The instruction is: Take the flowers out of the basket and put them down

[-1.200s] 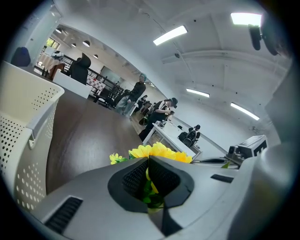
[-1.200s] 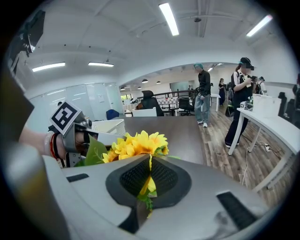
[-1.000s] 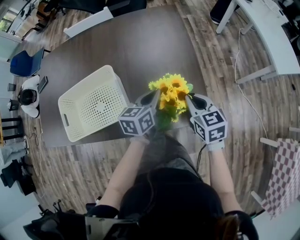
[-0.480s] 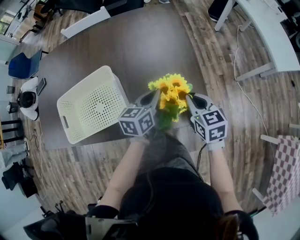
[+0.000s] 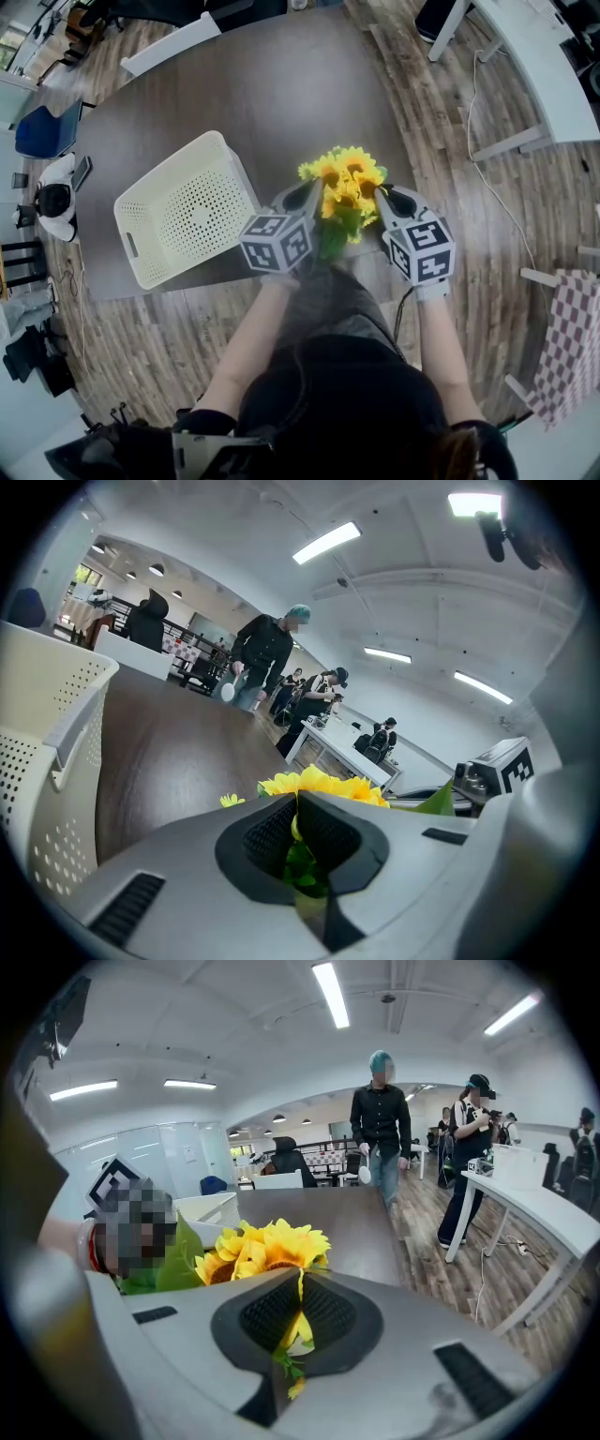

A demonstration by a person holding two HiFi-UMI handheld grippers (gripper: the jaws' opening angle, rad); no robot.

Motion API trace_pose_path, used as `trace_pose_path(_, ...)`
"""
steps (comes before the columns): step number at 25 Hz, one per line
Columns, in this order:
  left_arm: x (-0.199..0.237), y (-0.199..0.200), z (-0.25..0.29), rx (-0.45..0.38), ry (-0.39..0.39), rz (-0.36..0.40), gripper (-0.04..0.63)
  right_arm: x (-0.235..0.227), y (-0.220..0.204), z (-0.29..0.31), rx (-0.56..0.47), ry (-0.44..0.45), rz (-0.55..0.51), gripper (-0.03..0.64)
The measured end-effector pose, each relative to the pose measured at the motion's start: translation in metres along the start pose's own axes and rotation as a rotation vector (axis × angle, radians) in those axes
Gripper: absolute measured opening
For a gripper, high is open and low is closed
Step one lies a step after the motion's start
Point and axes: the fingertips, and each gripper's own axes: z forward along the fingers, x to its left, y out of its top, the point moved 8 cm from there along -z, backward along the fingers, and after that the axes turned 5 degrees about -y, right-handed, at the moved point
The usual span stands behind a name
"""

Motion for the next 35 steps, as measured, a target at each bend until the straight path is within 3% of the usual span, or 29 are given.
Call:
trace_pose_path(14,-0.001,-0.001,-0.001,0.013,0.017,0.055,0.022,0.002,-0.001,0.001,-0.014,-0.071,-0.019,0.023)
trace_pose_path(19,-0.001,0.001,-0.004,0.006,0.025,0.074,0.052,0.000,-0.001,0.000,-0.018,-0.093,-0.010,0.052)
trace_pose_path(35,-0.006,0.005,-0.018,-0.023,0.025,0.102,0.054,0.003,0.005,-0.010,-0.069,-0.117,-0.007,0.136)
